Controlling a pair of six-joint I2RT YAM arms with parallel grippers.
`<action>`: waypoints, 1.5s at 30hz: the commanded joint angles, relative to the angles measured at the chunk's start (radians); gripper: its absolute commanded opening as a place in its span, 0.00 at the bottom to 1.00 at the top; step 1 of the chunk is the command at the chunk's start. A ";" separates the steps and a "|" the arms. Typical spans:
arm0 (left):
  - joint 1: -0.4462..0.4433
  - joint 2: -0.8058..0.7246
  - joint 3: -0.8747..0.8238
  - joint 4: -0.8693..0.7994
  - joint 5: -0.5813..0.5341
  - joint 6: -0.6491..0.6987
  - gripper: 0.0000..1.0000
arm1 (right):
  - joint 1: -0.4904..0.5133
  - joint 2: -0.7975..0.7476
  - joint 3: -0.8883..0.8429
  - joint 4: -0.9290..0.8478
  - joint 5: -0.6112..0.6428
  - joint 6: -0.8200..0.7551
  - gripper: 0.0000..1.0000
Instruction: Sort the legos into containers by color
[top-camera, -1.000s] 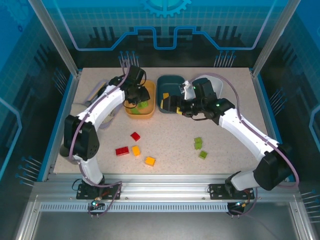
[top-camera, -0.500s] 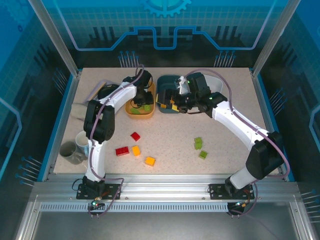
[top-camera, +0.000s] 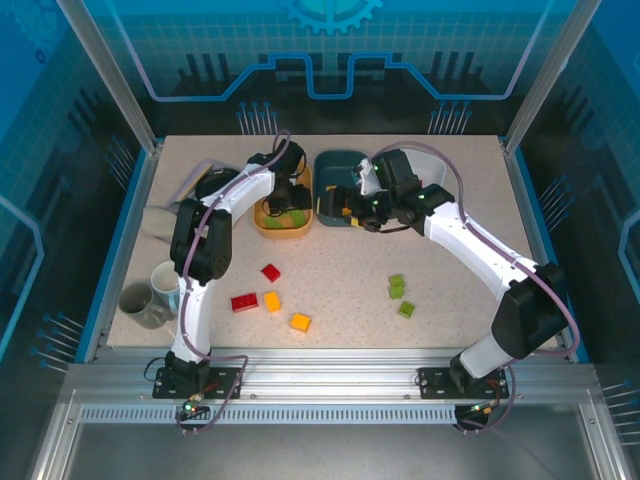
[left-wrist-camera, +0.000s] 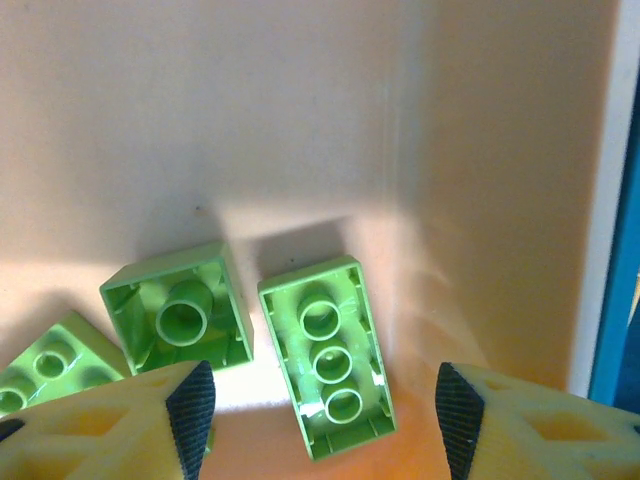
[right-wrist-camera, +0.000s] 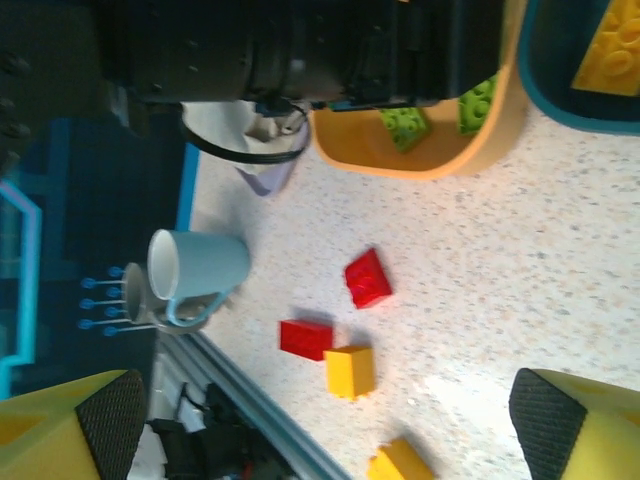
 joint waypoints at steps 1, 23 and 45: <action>-0.007 -0.133 0.005 -0.031 -0.012 -0.019 0.66 | 0.033 -0.040 0.038 -0.128 0.089 -0.139 0.94; -0.005 -1.466 -0.967 -0.258 -0.078 -0.509 0.77 | 0.557 0.427 0.255 -0.297 0.293 -0.198 0.78; -0.007 -1.683 -1.016 -0.370 0.016 -0.526 0.78 | 0.549 0.737 0.488 -0.358 0.367 -0.080 0.51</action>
